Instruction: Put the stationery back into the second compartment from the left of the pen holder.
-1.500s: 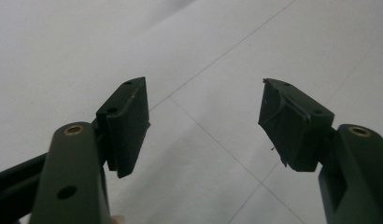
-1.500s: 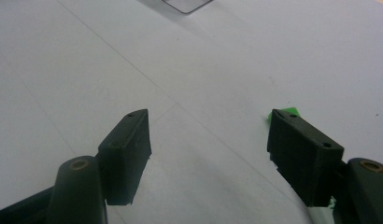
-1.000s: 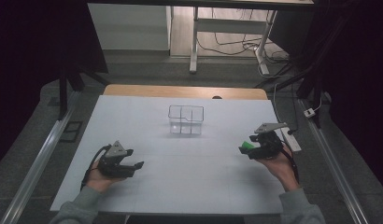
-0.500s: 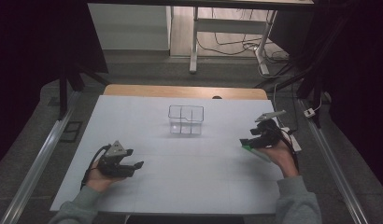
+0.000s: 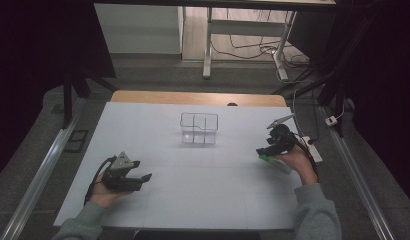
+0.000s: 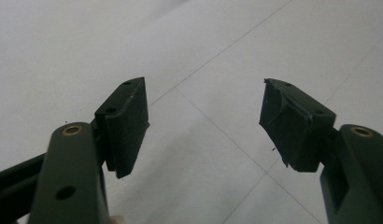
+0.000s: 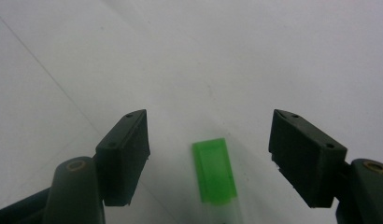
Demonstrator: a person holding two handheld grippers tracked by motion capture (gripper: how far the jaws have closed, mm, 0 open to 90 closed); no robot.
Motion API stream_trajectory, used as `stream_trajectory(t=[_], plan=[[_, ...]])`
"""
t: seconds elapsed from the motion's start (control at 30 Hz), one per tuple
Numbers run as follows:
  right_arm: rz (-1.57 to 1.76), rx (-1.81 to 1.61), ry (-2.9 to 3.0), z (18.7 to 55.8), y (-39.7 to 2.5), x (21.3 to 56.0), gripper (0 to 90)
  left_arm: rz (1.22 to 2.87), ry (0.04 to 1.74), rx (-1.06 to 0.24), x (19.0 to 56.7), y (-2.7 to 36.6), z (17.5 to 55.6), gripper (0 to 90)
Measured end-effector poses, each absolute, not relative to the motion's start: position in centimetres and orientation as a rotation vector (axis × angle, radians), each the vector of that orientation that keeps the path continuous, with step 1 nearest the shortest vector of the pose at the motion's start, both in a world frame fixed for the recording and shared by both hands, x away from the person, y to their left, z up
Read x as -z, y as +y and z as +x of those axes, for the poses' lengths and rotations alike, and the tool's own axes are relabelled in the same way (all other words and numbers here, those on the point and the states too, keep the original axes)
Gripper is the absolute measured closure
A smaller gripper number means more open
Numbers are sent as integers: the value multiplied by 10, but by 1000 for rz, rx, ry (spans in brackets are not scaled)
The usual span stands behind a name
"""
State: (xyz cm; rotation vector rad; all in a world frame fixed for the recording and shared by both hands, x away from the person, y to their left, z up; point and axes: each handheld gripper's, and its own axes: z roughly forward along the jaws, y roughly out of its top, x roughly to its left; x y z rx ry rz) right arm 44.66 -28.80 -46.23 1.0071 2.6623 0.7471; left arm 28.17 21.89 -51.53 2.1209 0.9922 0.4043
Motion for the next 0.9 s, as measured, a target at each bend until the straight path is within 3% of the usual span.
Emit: stream_trajectory(t=[0.53,0.9], plan=[[980,-522,2745,450,-288,483,341,2145,986,-403,518,217,282,320],[948,-407,2819,447,-285,490,546,2152,979,-409,518,217,281,320]])
